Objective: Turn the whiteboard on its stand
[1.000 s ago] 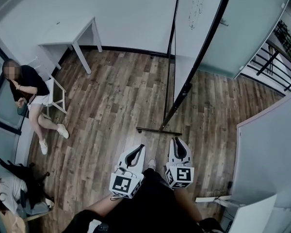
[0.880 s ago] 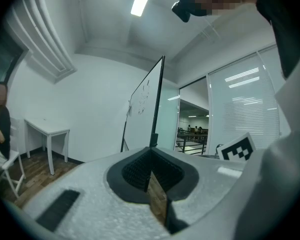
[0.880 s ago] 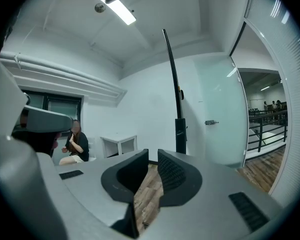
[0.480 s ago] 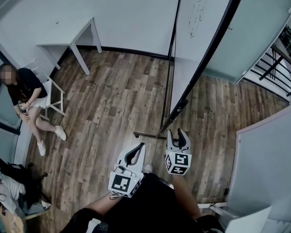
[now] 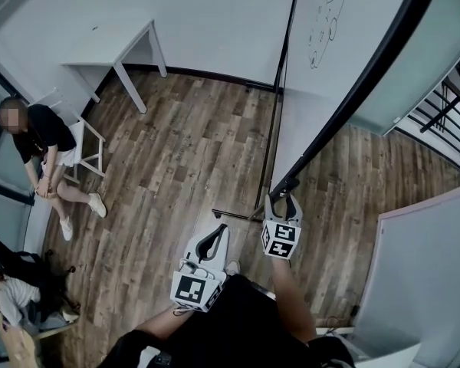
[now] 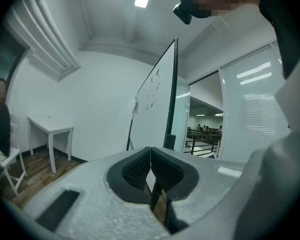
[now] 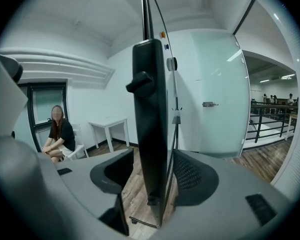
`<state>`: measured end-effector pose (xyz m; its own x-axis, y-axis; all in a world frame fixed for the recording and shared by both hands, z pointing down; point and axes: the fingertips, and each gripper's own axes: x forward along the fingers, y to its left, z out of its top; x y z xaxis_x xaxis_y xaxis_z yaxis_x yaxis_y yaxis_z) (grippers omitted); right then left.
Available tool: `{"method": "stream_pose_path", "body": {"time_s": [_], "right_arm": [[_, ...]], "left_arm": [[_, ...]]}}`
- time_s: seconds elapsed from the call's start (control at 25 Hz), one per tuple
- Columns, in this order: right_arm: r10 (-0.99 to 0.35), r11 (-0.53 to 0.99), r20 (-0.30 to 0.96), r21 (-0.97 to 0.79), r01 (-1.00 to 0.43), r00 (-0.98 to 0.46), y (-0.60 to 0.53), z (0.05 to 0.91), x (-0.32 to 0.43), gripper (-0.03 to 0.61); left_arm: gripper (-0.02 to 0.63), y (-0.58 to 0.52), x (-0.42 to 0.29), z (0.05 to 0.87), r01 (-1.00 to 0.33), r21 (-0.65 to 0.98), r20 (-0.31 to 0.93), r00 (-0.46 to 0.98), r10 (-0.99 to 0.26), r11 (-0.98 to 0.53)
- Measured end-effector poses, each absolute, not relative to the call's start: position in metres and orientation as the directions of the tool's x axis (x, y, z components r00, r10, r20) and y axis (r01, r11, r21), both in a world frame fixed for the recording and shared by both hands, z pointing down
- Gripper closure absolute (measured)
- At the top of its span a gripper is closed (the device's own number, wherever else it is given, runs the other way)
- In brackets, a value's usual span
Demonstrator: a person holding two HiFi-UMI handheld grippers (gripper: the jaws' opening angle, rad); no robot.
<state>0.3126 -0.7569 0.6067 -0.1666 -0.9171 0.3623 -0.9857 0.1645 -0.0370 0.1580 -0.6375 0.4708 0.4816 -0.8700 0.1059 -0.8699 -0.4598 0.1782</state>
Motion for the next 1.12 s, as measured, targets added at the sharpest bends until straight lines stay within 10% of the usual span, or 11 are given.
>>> {"method": "stream_pose_path", "body": {"time_s": [1.12], "right_arm": [[-0.911, 0.102, 0.406, 0.042, -0.994, -0.077, -0.800, 0.635, 0.308, 0.422]], "left_arm": [[0.597, -0.632, 0.117, 0.467, -0.906, 0.189, 0.080, 0.398, -0.914, -0.378]]}}
